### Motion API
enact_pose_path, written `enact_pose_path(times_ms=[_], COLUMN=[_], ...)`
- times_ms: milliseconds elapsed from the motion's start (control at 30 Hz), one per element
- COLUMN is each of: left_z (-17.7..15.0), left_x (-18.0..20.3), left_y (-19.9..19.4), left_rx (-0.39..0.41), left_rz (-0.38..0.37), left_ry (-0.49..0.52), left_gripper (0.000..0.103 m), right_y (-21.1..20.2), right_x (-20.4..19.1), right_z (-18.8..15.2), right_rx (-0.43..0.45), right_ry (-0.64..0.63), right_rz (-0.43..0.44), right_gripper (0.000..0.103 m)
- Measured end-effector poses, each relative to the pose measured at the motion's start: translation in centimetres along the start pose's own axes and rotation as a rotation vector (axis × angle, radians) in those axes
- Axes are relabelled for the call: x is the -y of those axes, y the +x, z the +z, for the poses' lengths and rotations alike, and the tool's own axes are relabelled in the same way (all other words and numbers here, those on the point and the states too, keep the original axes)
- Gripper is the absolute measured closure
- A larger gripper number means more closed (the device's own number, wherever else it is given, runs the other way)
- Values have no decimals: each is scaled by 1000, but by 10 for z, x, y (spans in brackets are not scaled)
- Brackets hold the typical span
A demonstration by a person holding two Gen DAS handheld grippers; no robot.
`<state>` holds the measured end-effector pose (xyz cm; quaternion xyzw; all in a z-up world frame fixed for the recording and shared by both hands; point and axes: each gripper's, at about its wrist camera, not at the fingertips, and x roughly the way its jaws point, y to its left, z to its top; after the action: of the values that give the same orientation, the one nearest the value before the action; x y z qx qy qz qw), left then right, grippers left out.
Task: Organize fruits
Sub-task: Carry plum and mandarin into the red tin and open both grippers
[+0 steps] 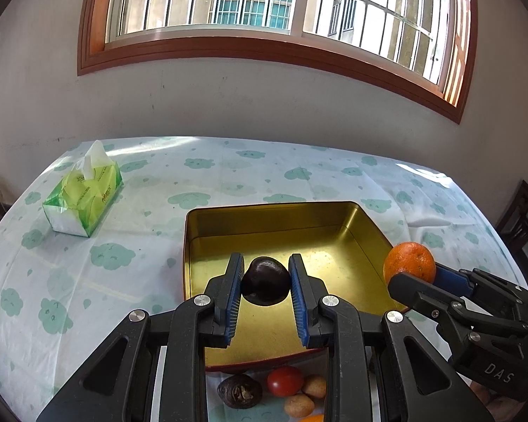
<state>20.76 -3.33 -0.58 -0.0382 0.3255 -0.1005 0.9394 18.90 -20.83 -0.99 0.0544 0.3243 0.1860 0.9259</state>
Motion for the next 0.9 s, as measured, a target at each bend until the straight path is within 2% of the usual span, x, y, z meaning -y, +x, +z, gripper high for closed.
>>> enact_pose_path(times_ms=[467,900], left_z=[2,2], left_x=[-3,-3], left_y=[40,62], left_rx=[-48,-70], left_rz=[25,37], left_ry=[14,23], left_gripper=[76,76], right_y=[40,55], right_x=[13,21], right_z=[2,4], right_rx=[-55,-75], right_ry=[27,40], right_rz=[-2,-4], right_gripper=[66,66])
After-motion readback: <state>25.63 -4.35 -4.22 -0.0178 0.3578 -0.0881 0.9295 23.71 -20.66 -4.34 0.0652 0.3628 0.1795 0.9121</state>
